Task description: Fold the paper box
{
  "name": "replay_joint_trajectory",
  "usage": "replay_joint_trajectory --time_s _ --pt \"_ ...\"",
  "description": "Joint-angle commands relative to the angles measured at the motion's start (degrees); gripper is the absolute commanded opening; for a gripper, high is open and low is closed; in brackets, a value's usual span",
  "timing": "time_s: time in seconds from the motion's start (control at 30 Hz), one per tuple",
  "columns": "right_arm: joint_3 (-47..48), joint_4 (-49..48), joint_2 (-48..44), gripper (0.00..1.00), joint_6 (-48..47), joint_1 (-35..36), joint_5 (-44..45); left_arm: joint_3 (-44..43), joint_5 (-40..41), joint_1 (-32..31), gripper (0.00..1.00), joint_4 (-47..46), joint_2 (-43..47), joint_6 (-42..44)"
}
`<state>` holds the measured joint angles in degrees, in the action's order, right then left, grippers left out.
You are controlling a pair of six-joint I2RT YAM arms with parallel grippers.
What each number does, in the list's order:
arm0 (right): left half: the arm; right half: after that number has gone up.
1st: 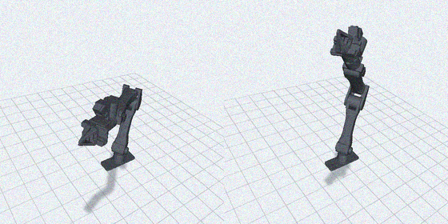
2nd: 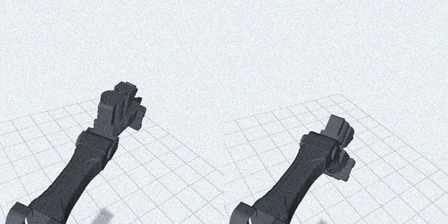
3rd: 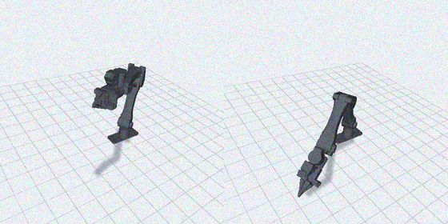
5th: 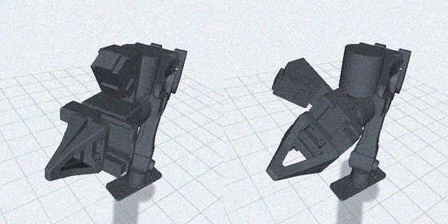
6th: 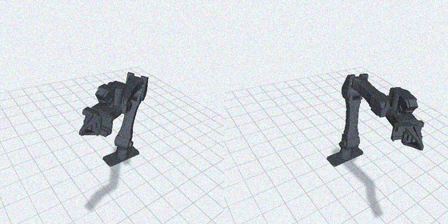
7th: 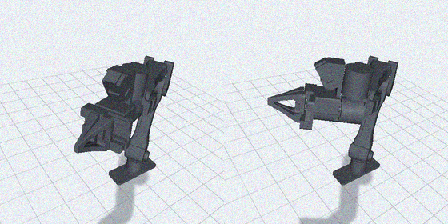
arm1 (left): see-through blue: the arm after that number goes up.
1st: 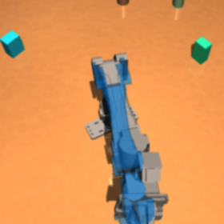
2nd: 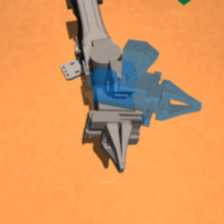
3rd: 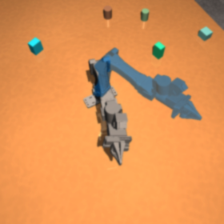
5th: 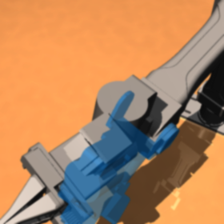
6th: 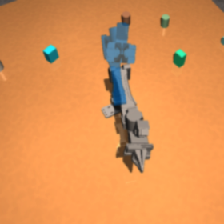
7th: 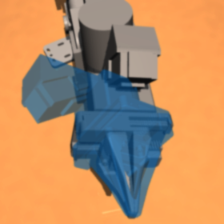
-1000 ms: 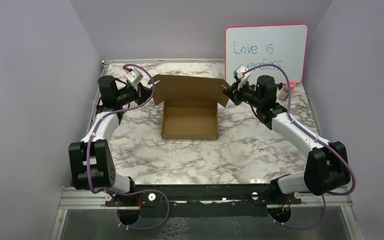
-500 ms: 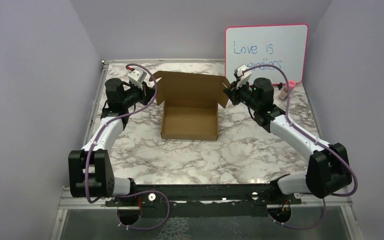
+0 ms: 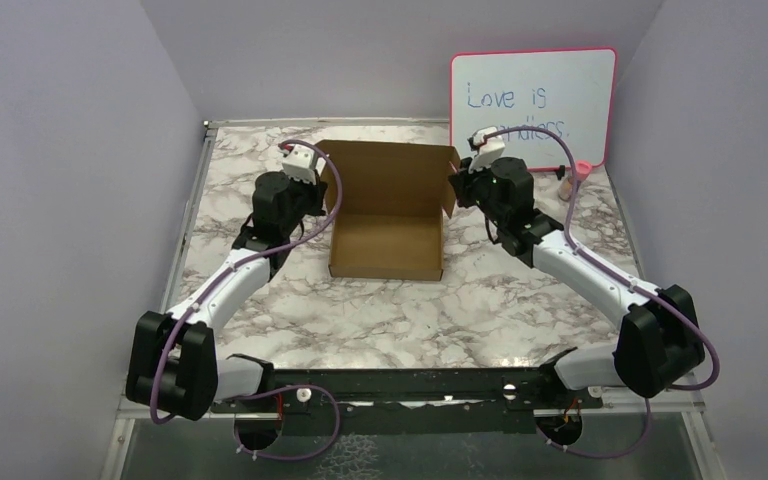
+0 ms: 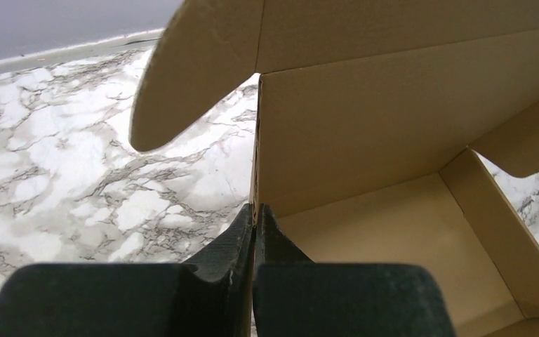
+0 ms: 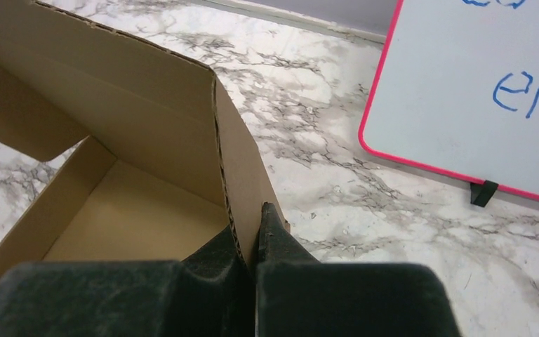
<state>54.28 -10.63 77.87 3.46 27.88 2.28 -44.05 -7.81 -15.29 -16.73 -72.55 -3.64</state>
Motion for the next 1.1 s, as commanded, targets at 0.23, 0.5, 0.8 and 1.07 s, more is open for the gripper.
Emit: replay_joint_trajectory --time_s 0.23,0.5,0.8,1.07 --pt "6.80 2.61 3.84 0.02 10.57 5.52 18.49 1.51 25.04 -9.33 0.00 -2.44 0.78 -13.01" --pt "7.04 3.64 5.27 0.07 15.84 7.02 22.70 1.09 34.60 -13.96 0.00 -3.18 -0.99 -15.23" --pt "10.88 8.71 8.28 0.08 22.34 8.21 29.01 2.54 37.63 -16.49 0.00 -5.42 -1.12 -16.01" --pt "12.07 9.96 9.60 0.11 25.99 8.77 31.92 3.24 37.27 -17.10 0.00 -6.74 -0.70 -17.82"
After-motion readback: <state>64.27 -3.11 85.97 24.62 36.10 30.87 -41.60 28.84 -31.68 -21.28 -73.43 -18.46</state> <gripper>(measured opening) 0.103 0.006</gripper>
